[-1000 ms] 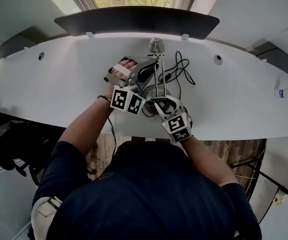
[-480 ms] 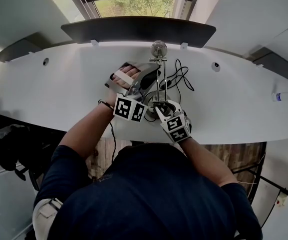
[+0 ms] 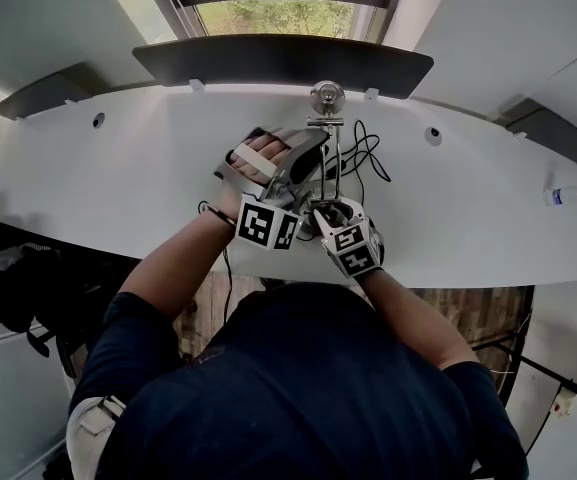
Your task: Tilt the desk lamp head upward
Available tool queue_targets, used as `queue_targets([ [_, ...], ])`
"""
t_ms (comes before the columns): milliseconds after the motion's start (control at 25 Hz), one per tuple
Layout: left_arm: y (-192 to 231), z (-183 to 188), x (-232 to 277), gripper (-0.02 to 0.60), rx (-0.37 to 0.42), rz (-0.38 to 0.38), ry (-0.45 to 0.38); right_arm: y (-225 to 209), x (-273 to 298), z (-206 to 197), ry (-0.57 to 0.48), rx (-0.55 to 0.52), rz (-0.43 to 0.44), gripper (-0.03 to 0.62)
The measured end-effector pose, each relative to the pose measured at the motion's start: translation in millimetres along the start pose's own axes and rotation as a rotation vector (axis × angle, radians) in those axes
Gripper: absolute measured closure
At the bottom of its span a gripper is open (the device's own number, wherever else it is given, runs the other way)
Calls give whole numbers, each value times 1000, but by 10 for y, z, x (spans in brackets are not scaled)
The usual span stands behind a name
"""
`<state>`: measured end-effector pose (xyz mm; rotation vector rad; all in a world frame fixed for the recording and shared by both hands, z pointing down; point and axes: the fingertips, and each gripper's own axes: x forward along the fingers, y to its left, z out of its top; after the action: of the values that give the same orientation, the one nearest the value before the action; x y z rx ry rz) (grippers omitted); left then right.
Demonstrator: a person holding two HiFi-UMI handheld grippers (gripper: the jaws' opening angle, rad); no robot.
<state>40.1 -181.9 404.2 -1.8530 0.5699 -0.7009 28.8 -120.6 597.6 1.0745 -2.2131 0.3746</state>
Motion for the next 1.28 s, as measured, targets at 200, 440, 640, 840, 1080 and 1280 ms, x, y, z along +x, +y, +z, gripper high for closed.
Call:
queue_targets([
  [200,20,61,-53,430,4,3,14,13,9,-2,23,-1,0,445],
  [440,14,24,-56,428,24,10,40,14,30,-15,39,-9,3,444],
  [640,3,3,-35,420,88,5,73,8,24,-16,24,-7,-10,444],
  [840,12,0,-47,414,104,6,78,19,4,13,16,-49,-20,440],
  [1080,36,-54,-91,414,63,26,70,4,-60,60,-17,-89,-44,431],
  [1280,139,-59,-234,414,-33,40,66,14,-306,208,-106,-84,-29,431],
])
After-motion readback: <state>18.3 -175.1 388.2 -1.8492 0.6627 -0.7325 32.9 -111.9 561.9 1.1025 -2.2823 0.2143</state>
